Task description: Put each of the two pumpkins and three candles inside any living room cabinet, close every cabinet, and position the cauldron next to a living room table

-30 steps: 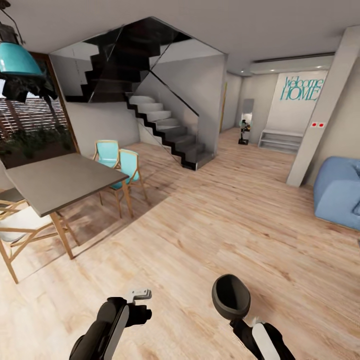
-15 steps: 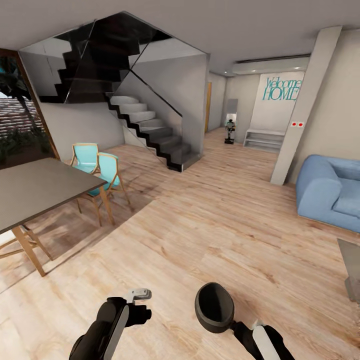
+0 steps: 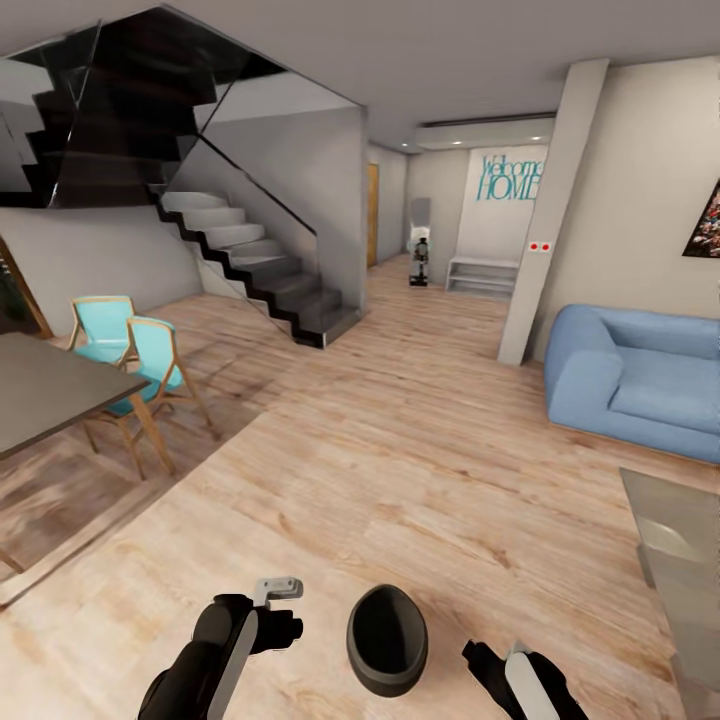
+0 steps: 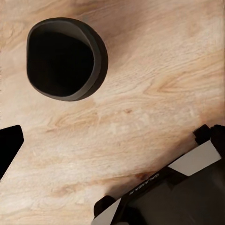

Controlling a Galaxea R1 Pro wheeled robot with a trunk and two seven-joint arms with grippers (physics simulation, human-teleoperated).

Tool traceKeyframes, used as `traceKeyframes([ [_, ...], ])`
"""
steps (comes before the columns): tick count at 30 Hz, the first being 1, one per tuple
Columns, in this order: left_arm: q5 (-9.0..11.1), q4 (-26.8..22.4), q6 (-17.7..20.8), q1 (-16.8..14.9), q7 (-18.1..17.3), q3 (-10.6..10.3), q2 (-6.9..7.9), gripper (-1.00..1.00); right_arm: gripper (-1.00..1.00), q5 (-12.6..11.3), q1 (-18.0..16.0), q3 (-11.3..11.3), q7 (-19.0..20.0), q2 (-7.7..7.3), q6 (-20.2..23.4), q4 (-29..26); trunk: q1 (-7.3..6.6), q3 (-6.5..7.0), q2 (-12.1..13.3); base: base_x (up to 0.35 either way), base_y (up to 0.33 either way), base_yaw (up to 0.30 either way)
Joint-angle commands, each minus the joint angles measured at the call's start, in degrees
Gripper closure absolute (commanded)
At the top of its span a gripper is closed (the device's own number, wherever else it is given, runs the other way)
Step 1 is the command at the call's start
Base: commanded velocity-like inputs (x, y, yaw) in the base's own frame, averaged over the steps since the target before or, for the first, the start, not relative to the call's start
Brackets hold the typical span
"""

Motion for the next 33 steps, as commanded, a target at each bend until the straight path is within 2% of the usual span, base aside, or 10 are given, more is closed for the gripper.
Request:
traceKeyframes([
  [1,0.03,0.0,0.01,-0.01,-0.03,0.0,0.0,-1.0,-1.0,0.01,0.01,0.0,0.0,0.0,-0.09,-0.01,0.0,0.0,0.0,0.253,-0.137,-0.024],
  [14,0.07,0.0,-0.02,-0.01,-0.06,0.12,0.08,-1.0,-1.0,-0.02,0.01,0.04,0.0,0.01,-0.27,-0.02,0.0,0.0,0.0,0.271,-0.108,-0.009],
  [22,0.08,0.0,-0.01,-0.02,-0.07,0.12,0.09,-1.0,-1.0,-0.09,0.0,0.0,0.08,0.0,-0.16,0.0,0.0,0.0,0.0,0.251,-0.211,-0.238],
  [28,0.08,-0.02,-0.02,-0.03,-0.06,0.17,0.09,-1.0,-1.0,-0.07,0.01,0.0,0.08,0.0,-0.23,0.03,0.0,0.0,0.0,0.103,-0.028,-0.272],
  [33,0.08,0.0,-0.01,0.01,-0.07,0.46,0.09,-1.0,-1.0,0.48,0.02,0.11,0.03,0.06,-0.31,0.03,0.0,0.0,0.0,0.062,0.042,-0.075],
])
